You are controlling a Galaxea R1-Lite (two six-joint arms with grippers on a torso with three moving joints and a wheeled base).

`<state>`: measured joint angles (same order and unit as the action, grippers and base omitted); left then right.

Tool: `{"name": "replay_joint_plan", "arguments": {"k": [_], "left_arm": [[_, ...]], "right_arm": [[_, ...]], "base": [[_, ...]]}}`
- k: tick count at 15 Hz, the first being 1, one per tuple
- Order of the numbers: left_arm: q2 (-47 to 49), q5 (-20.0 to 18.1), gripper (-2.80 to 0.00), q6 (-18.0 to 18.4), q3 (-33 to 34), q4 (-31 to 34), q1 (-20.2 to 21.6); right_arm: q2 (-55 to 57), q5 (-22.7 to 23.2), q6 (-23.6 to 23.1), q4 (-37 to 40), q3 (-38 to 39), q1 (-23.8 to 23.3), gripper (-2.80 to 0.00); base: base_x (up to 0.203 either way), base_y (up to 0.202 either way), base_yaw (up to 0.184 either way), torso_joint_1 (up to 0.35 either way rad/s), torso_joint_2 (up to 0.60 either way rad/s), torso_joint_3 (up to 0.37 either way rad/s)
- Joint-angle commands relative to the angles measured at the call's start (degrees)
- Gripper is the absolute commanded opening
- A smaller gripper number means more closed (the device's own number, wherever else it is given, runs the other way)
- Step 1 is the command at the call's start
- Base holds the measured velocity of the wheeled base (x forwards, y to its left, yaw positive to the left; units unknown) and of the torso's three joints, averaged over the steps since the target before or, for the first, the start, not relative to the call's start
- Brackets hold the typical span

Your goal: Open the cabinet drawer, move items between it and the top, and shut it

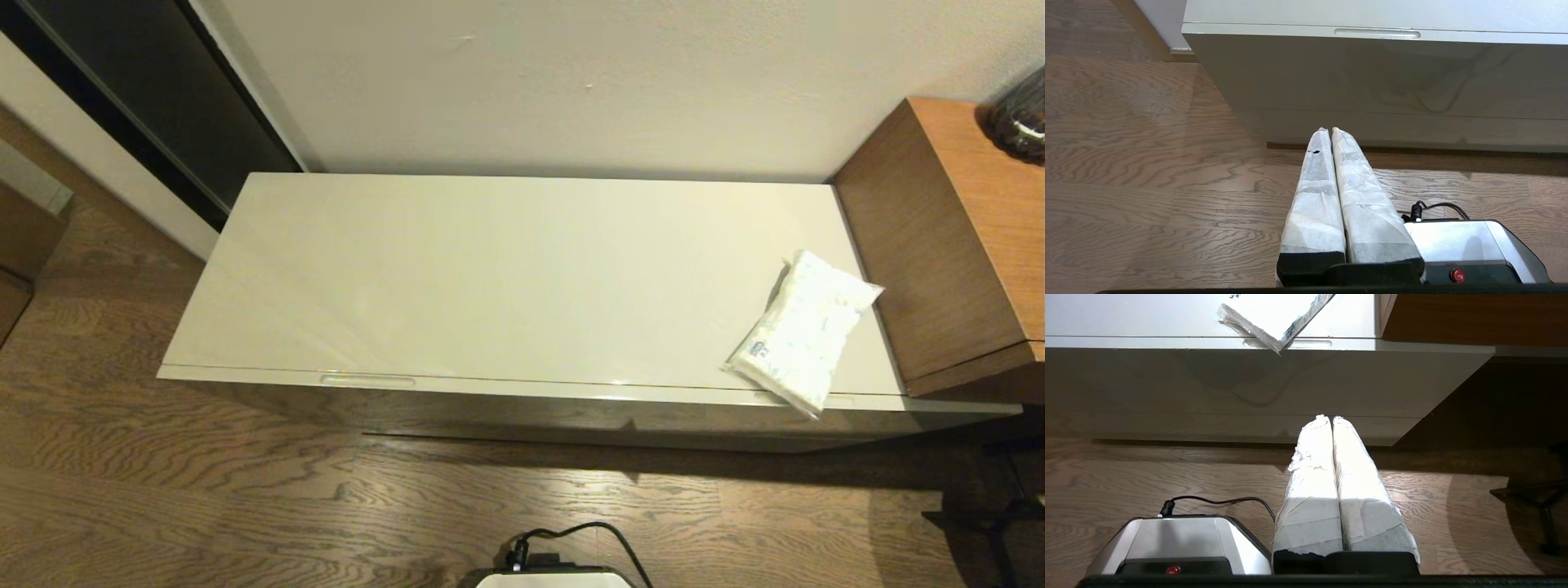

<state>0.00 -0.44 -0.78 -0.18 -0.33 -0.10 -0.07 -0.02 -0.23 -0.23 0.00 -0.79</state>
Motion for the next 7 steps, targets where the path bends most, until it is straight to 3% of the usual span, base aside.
{"name": "replay_joint_plan", "arguments": {"k": [1,7], "left_arm": [[0.1,0.0,-2.8,0.1,0.0,0.0,0.0],[0.1,0.0,-2.8,0.0,0.0,0.0,0.0]], "right_arm": [[0.1,-0.2,0.4,-0.1,0.0,0.0,-2.8],[0.1,-0.1,0.2,0.0,0.0,0.0,-2.8]], "base": [[0.0,0.0,0.0,0.0,0.0,0.0],[0.0,0.0,0.0,0.0,0.0,0.0]]}}
